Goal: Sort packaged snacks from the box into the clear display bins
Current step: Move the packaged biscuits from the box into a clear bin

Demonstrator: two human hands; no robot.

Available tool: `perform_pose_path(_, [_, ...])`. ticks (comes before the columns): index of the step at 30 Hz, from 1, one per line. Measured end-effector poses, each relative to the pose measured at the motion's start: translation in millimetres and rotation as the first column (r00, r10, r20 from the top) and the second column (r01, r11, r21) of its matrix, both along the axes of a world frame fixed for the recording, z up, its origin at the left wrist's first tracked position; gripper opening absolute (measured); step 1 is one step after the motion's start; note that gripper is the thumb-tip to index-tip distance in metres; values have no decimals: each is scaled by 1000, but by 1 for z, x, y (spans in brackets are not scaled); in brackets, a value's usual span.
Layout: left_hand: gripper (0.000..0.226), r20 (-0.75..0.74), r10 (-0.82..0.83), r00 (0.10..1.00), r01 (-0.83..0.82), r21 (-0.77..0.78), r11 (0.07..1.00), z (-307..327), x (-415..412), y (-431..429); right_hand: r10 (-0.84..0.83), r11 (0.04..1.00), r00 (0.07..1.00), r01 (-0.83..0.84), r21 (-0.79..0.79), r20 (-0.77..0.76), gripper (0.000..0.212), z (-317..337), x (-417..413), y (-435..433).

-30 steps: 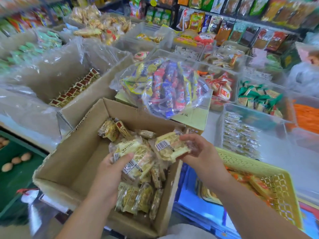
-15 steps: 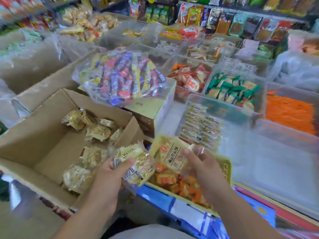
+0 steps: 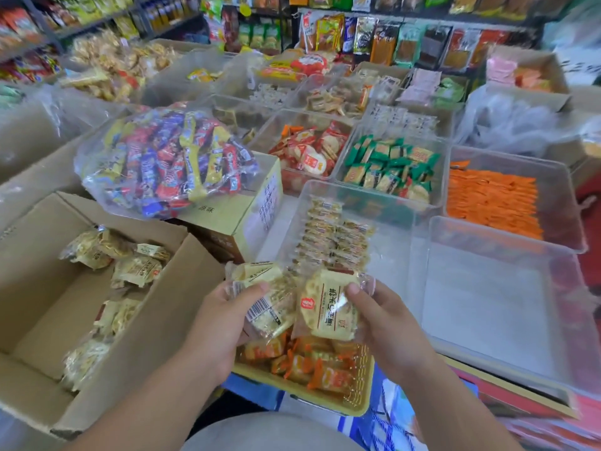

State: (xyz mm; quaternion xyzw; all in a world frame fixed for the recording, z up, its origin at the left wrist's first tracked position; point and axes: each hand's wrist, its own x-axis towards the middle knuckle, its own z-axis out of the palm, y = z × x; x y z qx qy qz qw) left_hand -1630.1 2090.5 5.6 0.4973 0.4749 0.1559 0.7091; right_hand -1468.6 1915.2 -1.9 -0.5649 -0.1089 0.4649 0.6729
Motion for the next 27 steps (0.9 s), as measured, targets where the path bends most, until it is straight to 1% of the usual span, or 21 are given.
perform_pose_path(2, [46,18,-50,999,51,-50,997,-2,18,-5,-24,998,996,28,-52,80,30,-1,6,5])
perform_pose_path(4, [43,34,-71,997,75,-114,991,-5,39,-7,-125,978,978,149,-145,165,30,-6,17,12])
perform_pose_path(6, [38,48,-58,997,65,-150,987,-6,51,-8,-213,937,946,269,-224,245,38,-9,23,19])
perform_pose_path(7, [37,54,-47,997,55,-162,985,-8,57,-6,-221,919,924,304,-250,311,42,-10,27,22])
perform_pose_path(9, [40,41,-43,998,49,-162,986,-14,73,-1,-169,900,875,325,-292,454,44,-18,41,29])
perform_pose_path(10, [44,29,-46,999,50,-151,987,-16,82,2,-131,890,847,329,-314,515,41,-22,47,33])
perform_pose_path(11, [49,15,-45,999,47,-141,989,-18,91,5,-107,883,821,338,-326,561,35,-26,53,38])
perform_pose_path(12, [55,6,-45,999,45,-132,990,-21,100,8,-92,878,796,348,-329,598,23,-29,58,44])
perform_pose_path(13, [60,-1,-51,999,50,-124,991,-22,109,11,-81,873,779,357,-333,622,9,-32,63,49])
perform_pose_path(14, [63,0,-65,998,64,-124,990,-25,117,14,-71,874,775,352,-335,628,4,-33,67,54])
perform_pose_path(15, [63,9,-83,997,83,-130,988,-27,126,17,-74,888,791,329,-320,608,8,-33,72,58])
perform_pose_path(16, [57,25,-96,995,99,-138,985,-30,134,20,-72,915,828,276,-293,556,13,-32,76,61])
perform_pose_path(18, [41,41,-93,995,98,-144,985,-36,151,29,-5,961,890,131,-246,455,36,-29,86,68])
perform_pose_path(20, [27,30,-87,996,91,-140,986,-43,166,38,78,964,898,43,-262,434,59,-34,99,73])
perform_pose_path(21, [21,24,-96,995,99,-134,986,-47,173,43,91,959,880,48,-278,466,62,-38,106,76])
perform_pose_path(22, [17,21,-103,994,105,-122,987,-50,178,49,86,950,857,84,-302,508,52,-43,115,80])
perform_pose_path(23, [18,9,-103,995,104,-87,991,-54,182,55,74,931,836,138,-339,543,39,-48,125,83])
perform_pose_path(24, [22,-19,-96,995,96,-25,995,-58,185,61,70,905,819,188,-381,569,27,-51,136,87])
perform_pose_path(25, [28,-54,-84,995,86,46,995,-62,188,68,78,881,798,225,-417,597,20,-54,148,90])
perform_pose_path(26, [32,-70,-58,996,65,113,991,-66,190,75,102,859,764,256,-443,638,18,-57,163,92])
perform_pose_path(27, [31,-61,-25,998,35,169,985,-72,191,82,137,842,708,286,-458,693,20,-61,178,95])
